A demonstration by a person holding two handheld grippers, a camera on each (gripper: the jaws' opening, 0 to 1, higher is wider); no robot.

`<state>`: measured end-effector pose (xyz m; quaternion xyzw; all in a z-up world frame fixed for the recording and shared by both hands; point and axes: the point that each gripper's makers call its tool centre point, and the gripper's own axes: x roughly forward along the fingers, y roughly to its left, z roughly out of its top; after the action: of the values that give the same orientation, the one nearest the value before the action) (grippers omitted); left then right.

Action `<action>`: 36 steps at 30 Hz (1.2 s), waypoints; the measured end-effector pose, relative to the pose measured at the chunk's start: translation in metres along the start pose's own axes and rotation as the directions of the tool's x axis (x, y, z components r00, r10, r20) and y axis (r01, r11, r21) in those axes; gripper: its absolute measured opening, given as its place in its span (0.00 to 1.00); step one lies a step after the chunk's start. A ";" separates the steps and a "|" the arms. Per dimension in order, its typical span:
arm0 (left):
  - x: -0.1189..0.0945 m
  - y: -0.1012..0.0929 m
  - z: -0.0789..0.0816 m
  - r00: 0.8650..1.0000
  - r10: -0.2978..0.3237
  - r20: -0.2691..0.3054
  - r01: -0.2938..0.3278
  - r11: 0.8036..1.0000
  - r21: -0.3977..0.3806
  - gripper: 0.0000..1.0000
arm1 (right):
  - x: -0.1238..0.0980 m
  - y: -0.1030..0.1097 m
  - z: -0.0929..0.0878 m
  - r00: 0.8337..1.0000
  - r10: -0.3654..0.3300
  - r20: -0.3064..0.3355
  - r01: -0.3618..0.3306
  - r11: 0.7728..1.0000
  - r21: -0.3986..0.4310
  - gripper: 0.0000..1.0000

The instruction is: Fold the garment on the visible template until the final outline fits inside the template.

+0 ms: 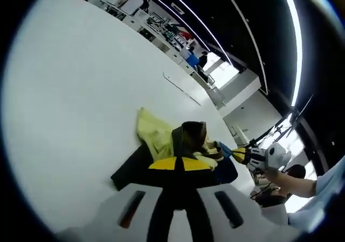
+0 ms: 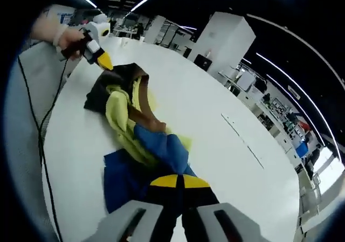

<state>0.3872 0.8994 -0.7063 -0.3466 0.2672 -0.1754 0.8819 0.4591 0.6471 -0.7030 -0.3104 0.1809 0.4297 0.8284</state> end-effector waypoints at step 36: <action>-0.008 -0.064 0.063 0.994 -0.109 0.017 0.104 0.980 0.167 0.00 | -0.123 -0.043 0.053 0.965 -0.153 0.213 0.048 0.900 0.433 0.00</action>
<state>0.4102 0.8918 -0.6197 -0.2881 0.2212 -0.2395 0.9004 0.4268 0.5899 -0.5779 -0.0773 0.1512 0.3710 0.9130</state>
